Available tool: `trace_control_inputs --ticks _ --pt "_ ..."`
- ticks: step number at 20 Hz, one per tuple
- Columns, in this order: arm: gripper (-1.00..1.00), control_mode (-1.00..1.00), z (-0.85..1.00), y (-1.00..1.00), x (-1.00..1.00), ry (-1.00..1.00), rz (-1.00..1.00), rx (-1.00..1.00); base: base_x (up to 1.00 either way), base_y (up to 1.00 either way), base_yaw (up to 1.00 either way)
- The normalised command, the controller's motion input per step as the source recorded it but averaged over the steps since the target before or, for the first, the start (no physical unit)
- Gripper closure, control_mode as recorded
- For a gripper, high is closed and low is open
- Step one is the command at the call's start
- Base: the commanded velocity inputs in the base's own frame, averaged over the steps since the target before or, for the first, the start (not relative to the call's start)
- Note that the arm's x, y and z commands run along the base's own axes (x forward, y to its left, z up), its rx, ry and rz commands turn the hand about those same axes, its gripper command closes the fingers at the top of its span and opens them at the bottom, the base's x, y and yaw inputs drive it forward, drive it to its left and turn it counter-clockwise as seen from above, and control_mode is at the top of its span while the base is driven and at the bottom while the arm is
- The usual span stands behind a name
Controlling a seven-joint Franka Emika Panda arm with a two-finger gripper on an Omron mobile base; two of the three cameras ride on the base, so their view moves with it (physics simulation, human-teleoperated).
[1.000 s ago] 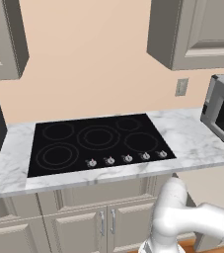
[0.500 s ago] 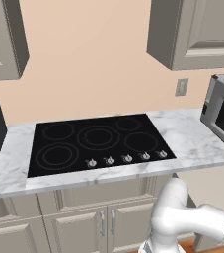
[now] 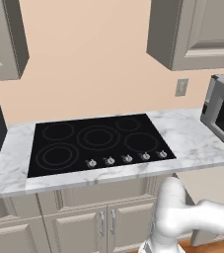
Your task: Take the tongs from the drawer on the right and place them on the dining counter next to the tray containing the hot dog.
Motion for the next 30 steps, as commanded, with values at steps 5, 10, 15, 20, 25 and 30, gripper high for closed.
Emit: trace_control_inputs --ticks 5,10,15,20,25,30 --pt "1.00 -1.00 -0.57 0.06 -0.50 0.29 0.14 0.05 0.00 0.00 0.00" --pt "1.00 -1.00 -0.33 0.02 -0.60 0.14 0.19 0.02 0.00 0.00 0.00" --pt "1.00 -1.00 0.12 0.00 -0.44 0.00 0.17 0.00 0.00 0.00 0.00" --pt "1.00 -1.00 0.47 0.00 -0.46 -0.15 0.18 0.00 0.00 0.00 0.00" --pt "1.00 -1.00 0.71 0.04 -0.45 -0.24 0.18 0.00 0.00 0.00 0.00" --pt "1.00 -1.00 0.71 0.27 -0.45 -0.23 0.17 0.00 0.00 0.00 0.00"
